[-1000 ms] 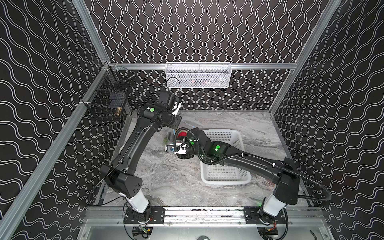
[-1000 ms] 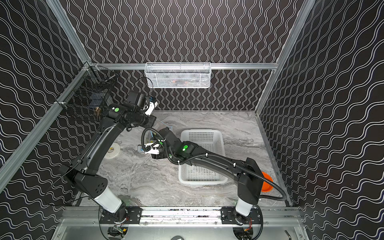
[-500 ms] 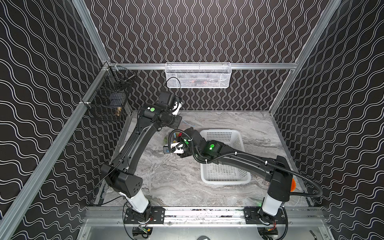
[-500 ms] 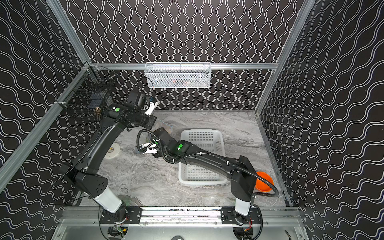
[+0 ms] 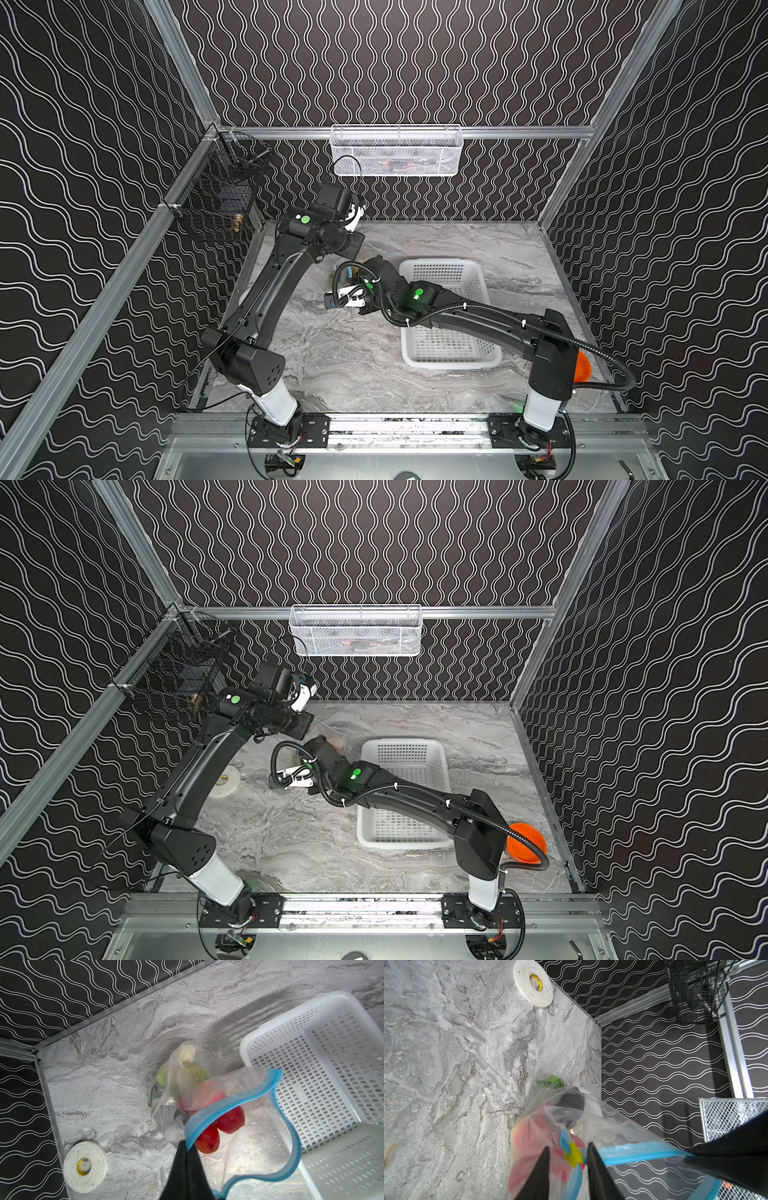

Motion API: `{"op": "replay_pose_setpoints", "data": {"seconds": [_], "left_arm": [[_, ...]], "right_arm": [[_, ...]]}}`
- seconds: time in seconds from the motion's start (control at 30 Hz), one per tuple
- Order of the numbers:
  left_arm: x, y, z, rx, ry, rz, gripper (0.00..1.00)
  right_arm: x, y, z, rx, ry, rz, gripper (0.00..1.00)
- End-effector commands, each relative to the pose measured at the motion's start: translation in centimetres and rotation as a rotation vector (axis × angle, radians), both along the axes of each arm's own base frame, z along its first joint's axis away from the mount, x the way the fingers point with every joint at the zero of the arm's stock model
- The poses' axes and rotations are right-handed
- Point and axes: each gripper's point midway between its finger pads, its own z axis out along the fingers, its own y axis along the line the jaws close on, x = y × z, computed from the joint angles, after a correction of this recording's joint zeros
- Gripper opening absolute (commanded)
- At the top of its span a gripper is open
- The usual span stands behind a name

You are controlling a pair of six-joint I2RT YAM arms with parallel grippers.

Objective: Place the food in the zip-top bag and seal the zipper

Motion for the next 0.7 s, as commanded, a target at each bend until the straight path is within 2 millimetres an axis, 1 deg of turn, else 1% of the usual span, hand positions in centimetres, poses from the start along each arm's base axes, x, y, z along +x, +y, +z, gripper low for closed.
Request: {"op": "replay_pose_setpoints", "data": {"seconds": [0.0,0.2,0.33,0.37,0.47,0.5,0.57,0.63,0.67], "left_arm": [[0.2,-0.1,0.4,-0.013,-0.016,0.001,0.0],[0.2,-0.2,0.4,-0.014,-0.016,-0.003,0.0],[-0.6,-1.3,0.5,-0.049,0.014,-0.072,0.0],[-0.7,-1.2,0.5,-0.048,0.012,-0.074,0.0],[-0.6,-0.9,0.7,-0.032,0.003,-0.069,0.22],[-0.6,-0.9,0.8,-0.034,0.002,-0.067,0.33],[-0.3,-0.4,0.8,-0.017,0.0,-0.055,0.58],[0.2,0.7,1.0,0.016,-0.015,-0.017,0.84],[0.3,1.0,1.3,0.008,-0.02,-0.008,0.94]], "right_arm": [[0.1,0.6,0.5,0.016,-0.019,0.012,0.25],[0.2,0.9,0.4,0.013,-0.019,0.014,0.15],[0.5,1.0,0.2,0.009,-0.024,0.007,0.05],[0.5,1.0,0.1,0.008,-0.025,0.005,0.04],[0.7,1.1,-0.1,0.014,-0.022,-0.004,0.0],[0.8,1.2,-0.1,0.022,-0.023,-0.012,0.0],[0.9,1.3,-0.2,0.04,-0.014,-0.028,0.0],[0.9,1.3,-0.4,0.059,0.0,-0.037,0.0],[0.9,1.2,-0.4,0.069,0.002,-0.041,0.0]]}}
